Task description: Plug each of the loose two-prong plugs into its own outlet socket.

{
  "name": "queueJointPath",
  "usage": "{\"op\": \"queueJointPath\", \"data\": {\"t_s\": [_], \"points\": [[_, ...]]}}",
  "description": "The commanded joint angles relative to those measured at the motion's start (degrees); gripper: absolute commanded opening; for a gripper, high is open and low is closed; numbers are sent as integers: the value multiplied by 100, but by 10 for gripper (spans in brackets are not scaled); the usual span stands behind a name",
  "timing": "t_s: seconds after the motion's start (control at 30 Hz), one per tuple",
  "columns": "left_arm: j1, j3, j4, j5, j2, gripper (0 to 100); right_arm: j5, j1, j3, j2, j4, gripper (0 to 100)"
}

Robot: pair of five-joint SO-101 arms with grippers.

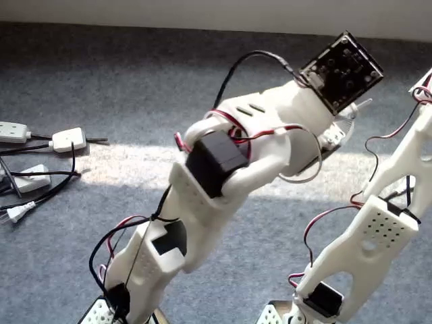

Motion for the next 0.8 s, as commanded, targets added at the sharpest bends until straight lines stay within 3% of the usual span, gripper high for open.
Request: {"op": "queueJointPath", "data": {"t_s": [0.0,0.1,0.23,0.4,0.6,0.77], "points": [[-84,-145,237,18,-611,5,-308,-347,-277,-576,171,73],[-400,-145,281,97,-716,5,-343,-769,-286,-690,453,71],[-927,-127,387,870,-734,5,-431,-1147,-286,-884,752,70],[-1051,-40,413,905,-681,5,-536,-1411,-286,-1279,919,70],[-1095,1666,404,1319,-796,5,-536,-1569,-277,-1508,989,70],[-1200,2281,396,1495,-1587,5,-536,-1578,-268,-1508,1147,70]]}}
